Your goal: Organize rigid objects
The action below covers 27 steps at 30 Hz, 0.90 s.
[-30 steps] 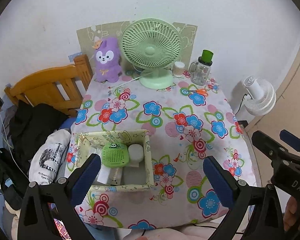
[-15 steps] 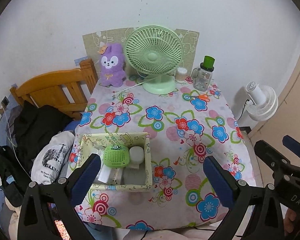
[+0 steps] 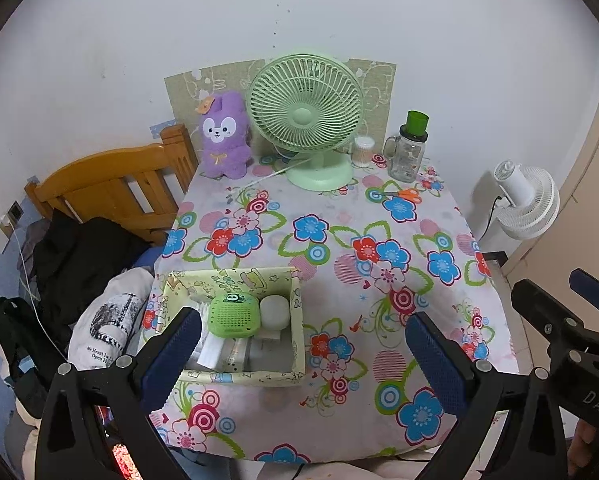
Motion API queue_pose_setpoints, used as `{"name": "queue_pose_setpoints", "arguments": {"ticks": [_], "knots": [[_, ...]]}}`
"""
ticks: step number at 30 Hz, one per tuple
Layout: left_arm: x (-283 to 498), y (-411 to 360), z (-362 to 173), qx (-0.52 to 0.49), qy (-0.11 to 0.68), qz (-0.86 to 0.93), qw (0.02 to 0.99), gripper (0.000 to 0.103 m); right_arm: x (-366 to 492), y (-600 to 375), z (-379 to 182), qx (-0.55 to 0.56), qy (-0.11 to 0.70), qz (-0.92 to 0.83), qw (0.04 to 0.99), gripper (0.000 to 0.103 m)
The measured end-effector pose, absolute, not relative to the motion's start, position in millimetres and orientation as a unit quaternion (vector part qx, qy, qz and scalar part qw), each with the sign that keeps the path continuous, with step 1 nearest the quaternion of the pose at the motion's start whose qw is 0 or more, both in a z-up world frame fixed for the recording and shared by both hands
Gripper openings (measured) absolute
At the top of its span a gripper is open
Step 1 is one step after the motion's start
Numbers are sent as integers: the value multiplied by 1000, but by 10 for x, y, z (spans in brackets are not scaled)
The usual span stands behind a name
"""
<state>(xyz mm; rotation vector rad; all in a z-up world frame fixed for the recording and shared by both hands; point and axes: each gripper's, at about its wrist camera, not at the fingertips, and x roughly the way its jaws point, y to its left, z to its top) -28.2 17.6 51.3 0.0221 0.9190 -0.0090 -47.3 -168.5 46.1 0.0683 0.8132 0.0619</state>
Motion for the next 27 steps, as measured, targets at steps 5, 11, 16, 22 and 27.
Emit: {"name": "queue_pose_setpoints", "arguments": {"ticks": [5, 11, 16, 22, 27], "knots": [[-292, 202, 506, 9, 442, 0, 897, 103, -465, -1649, 469, 30, 393, 33, 919, 98], [-284, 228, 492, 10, 444, 1, 896, 103, -450, -1620, 448, 32, 395, 32, 917, 98], [-273, 227, 472, 10, 448, -5, 894, 103, -447, -1610, 435, 35, 398, 26, 916, 98], [-270, 232, 458, 14, 448, -4, 894, 103, -441, -1590, 428, 35, 401, 22, 915, 98], [-266, 234, 446, 20, 447, 1, 894, 103, -417, -1561, 416, 29, 406, 17, 913, 98]]}}
